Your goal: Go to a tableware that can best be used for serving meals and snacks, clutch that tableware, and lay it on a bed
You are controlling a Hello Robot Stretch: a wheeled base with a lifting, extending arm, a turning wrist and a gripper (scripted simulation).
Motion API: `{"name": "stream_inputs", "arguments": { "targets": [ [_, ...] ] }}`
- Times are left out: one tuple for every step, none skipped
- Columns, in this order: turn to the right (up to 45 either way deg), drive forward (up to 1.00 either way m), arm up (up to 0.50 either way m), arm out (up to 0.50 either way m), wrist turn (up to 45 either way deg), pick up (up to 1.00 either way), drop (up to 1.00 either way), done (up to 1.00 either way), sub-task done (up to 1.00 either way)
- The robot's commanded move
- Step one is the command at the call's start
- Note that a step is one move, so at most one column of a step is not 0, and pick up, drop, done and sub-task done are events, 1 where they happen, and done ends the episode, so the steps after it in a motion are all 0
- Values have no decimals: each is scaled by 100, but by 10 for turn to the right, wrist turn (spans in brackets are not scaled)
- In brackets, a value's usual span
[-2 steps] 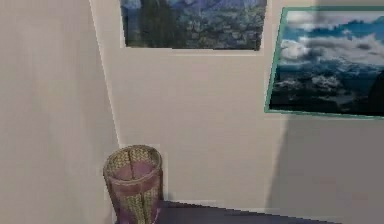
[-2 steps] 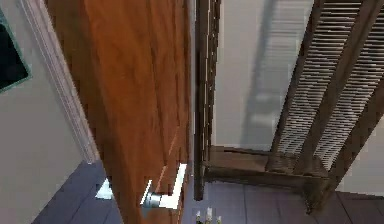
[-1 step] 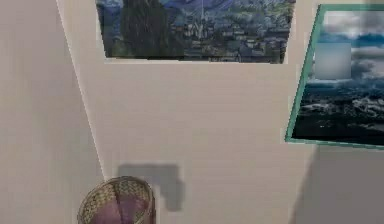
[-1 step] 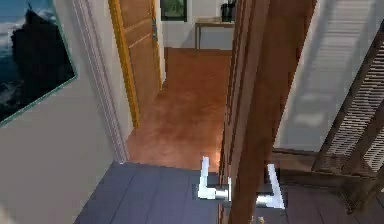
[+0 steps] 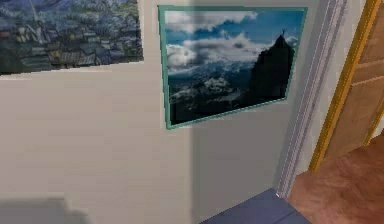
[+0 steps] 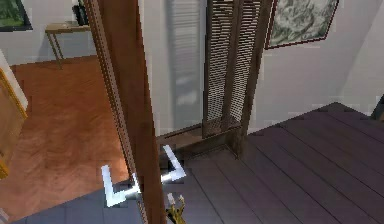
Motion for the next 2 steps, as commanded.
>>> {"name": "stream_inputs", "arguments": {
  "targets": [
    [30,0,0,0,0,0,0,0,0],
    [0,60,0,0,0,0,0,0,0]
  ]
}}
